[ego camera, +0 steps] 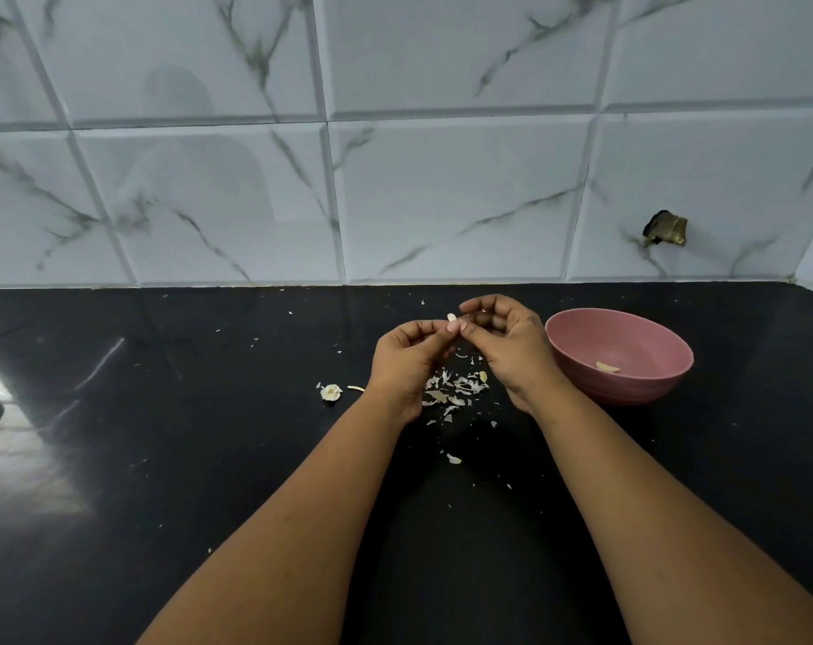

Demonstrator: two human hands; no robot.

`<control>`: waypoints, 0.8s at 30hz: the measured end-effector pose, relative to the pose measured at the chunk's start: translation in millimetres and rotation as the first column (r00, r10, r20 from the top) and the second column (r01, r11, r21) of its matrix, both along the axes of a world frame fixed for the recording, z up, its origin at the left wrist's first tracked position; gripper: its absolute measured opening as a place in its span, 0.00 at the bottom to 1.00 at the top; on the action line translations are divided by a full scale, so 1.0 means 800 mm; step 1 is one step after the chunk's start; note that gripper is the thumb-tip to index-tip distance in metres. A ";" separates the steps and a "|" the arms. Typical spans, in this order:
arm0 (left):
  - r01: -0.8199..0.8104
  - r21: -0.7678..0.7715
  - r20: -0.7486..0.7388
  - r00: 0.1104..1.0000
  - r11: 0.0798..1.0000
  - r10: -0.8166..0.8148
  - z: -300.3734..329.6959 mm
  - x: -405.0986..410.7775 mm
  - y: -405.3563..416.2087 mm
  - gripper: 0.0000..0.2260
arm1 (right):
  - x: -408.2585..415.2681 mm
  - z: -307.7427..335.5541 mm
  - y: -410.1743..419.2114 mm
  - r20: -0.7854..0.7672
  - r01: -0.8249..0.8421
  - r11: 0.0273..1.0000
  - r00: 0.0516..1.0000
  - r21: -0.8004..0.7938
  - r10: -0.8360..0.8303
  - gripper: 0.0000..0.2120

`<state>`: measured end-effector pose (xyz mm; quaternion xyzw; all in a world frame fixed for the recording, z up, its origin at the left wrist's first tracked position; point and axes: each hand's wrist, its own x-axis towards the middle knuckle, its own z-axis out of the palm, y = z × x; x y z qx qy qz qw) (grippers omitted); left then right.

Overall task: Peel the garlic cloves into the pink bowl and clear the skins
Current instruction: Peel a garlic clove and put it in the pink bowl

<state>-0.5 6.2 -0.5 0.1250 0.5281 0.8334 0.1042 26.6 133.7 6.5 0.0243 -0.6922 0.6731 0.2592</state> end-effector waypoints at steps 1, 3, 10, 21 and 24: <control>-0.010 0.000 -0.014 1.000 1.000 0.010 0.000 0.000 0.000 0.01 | 0.000 0.000 0.000 0.002 -0.004 1.000 1.000 0.012 0.004 0.10; -0.031 0.000 -0.018 0.999 1.000 0.031 -0.001 -0.002 -0.001 0.01 | 0.001 -0.001 0.002 0.006 -0.013 0.999 1.000 0.049 0.013 0.10; -0.175 -0.140 -0.167 0.974 0.974 0.151 -0.004 -0.008 -0.004 0.01 | 0.001 -0.002 0.002 0.011 -0.050 0.994 0.999 0.100 0.049 0.11; -0.287 -0.302 -0.325 0.927 0.909 0.186 -0.004 0.000 -0.004 0.06 | 0.005 -0.001 -0.003 0.088 -0.158 0.987 0.983 -0.016 0.159 0.09; -0.299 -0.328 -0.321 0.927 0.896 0.192 -0.004 0.000 -0.003 0.06 | 0.006 -0.002 -0.002 0.085 -0.138 0.990 0.987 -0.013 0.139 0.07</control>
